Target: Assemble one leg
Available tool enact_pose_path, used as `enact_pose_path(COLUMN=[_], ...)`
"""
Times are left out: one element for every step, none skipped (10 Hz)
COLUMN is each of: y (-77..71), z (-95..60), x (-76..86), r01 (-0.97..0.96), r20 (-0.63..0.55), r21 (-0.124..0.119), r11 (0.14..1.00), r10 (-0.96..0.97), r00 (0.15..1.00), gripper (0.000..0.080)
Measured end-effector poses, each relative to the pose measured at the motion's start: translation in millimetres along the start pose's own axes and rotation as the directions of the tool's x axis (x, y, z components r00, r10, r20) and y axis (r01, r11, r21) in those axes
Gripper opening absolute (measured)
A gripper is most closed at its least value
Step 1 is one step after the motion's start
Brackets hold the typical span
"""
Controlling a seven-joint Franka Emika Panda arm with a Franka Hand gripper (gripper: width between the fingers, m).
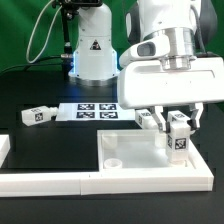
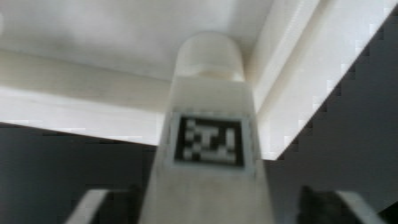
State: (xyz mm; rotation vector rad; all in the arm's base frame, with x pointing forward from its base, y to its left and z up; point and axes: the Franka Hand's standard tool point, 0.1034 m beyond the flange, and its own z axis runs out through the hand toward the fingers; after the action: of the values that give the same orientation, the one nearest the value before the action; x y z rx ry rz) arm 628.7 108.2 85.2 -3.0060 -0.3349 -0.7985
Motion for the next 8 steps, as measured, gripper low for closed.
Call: enact_pose_path(y=[0.1, 3.3, 12.3, 15.9, 11.2, 10.3, 9.8, 7.8], z=[0.0, 0.6, -3.7, -5.5, -1.9, -0.8, -2.9, -3.0], x=[0.0, -2.6, 1.7, 5.3, -3.3, -9.6, -9.1, -6.3], r01=[0.000, -0.010, -0.055, -0.104, -0.151, -0.202, -0.249, -0.279], r20=[0.000, 0.035, 0.091, 0.098, 0.171, 0.280, 0.389, 0.463], r21=[0.000, 0.004, 0.008, 0.005, 0.009, 0.008, -0.001, -0.009], r11=[1.000, 1.000, 0.998, 0.995, 0.988, 0.979, 0.968, 0.960], r10=[0.000, 0.010, 0.054, 0.103, 0.148, 0.191, 0.230, 0.252], r00=[1.000, 0.999, 0.994, 0.990, 0.974, 0.941, 0.892, 0.850], gripper=[0.0545, 0.0626, 0.0646, 0.0646, 0.0649, 0.0649, 0.0649, 0.0649])
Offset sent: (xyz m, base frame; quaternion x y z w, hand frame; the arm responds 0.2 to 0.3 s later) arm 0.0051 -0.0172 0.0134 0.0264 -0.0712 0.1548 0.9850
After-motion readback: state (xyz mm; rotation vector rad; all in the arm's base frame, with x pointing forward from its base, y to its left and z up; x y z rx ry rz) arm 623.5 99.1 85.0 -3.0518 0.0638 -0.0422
